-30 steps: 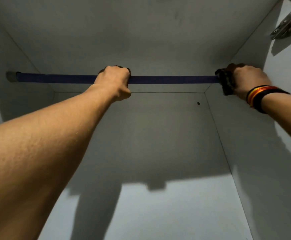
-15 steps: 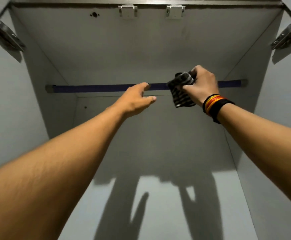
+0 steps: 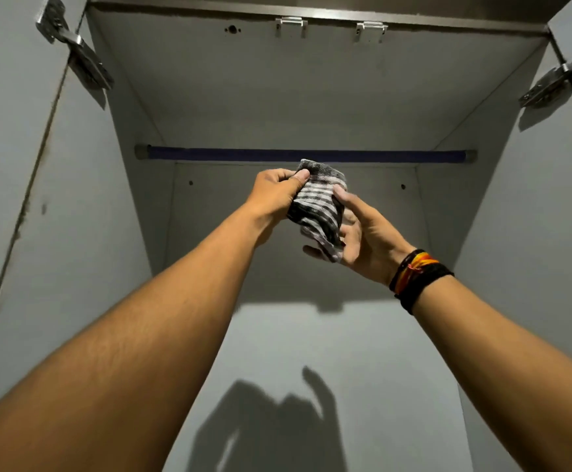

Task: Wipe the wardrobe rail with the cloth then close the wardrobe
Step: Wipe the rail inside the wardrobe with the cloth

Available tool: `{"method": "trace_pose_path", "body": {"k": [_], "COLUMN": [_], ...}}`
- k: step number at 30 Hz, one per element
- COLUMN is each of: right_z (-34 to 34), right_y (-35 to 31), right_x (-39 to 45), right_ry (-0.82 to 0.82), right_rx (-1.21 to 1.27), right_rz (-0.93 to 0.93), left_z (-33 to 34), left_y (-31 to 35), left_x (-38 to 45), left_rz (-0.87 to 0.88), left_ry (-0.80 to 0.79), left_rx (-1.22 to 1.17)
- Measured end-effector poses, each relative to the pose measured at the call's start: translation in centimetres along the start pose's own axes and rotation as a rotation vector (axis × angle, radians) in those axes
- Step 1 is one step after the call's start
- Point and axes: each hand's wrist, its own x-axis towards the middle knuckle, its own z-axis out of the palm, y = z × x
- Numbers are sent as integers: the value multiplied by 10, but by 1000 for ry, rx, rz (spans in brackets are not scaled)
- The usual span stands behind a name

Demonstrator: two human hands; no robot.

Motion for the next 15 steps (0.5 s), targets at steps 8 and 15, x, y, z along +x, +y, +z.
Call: {"method": "trace_pose_path", "body": {"k": [8,15], "right_z": [-2,7], "right_y": [46,66], "right_x": [-69,-119], "right_ry": [188,251], "right_rx": [-8,-53], "right_rz": [141,252], "left_z": [-34,-42], "left_y": [-22,-40], "left_x": [-64,-145], "left_rz": [-186,-344], "left_ry": [-8,44], "left_rx": [173,160]}}
